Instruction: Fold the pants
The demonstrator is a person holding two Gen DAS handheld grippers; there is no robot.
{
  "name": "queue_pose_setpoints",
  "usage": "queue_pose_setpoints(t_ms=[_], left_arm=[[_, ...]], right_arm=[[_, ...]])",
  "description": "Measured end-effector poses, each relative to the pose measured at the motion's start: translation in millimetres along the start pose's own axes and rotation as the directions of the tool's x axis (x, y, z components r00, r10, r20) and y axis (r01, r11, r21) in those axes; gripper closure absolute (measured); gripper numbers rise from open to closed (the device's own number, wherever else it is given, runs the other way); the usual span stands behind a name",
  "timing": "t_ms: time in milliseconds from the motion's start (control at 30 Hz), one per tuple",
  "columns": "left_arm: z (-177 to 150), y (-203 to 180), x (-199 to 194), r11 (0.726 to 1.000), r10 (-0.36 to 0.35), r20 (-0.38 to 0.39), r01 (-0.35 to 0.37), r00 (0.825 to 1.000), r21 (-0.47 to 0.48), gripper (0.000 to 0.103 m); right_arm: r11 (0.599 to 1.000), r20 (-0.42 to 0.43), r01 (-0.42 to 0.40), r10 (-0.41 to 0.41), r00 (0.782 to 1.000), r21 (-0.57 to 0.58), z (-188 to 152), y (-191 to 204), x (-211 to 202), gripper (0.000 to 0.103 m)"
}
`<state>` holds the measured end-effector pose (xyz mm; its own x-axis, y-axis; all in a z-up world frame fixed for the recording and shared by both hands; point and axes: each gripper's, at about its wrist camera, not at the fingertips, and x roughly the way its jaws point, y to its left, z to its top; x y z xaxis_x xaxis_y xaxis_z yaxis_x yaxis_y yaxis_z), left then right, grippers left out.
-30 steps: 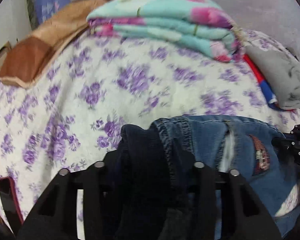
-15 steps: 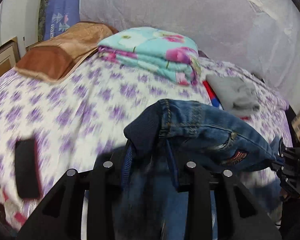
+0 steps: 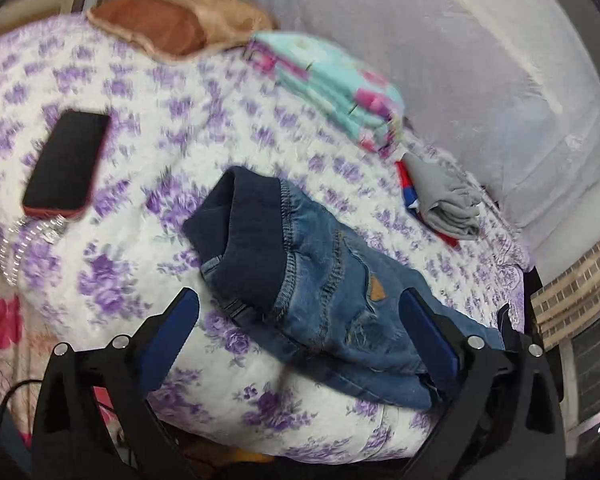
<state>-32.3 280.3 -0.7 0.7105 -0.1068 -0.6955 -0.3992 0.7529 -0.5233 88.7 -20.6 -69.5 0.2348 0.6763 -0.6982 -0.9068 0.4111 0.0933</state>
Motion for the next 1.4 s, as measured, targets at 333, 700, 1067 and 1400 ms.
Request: queue_pose_setpoints(t_ms=[333, 700, 1067, 1400], left_arm=[[4.4, -9.2, 34.6, 0.994, -0.067, -0.079, 0.059, 0.995, -0.095, 0.047], [33.9, -18.3, 14.7, 1.0, -0.005, 0.021, 0.005, 1.0, -0.002, 0.082], [7.4, 28.2, 47.7, 0.99, 0.143, -0.029, -0.143, 0.989, 0.002, 0.081], [-3.5, 2.5, -4.5, 0.975, 0.206, 0.087, -0.212, 0.975, 0.063, 0.037]], right_arm=[[1.0, 0.018, -0.009, 0.008, 1.0, 0.011, -5.7, -0.5, -0.9, 0.093], [0.997, 0.114, 0.015, -0.006, 0.994, -0.08, 29.3, 17.4, -33.7, 0.093], [0.99, -0.012, -0.053, 0.052, 0.999, -0.129, 8.6, 47.8, 8.0, 0.092], [0.997, 0.09, 0.028, -0.022, 0.996, -0.072, -1.1, 37.4, -38.7, 0.022]])
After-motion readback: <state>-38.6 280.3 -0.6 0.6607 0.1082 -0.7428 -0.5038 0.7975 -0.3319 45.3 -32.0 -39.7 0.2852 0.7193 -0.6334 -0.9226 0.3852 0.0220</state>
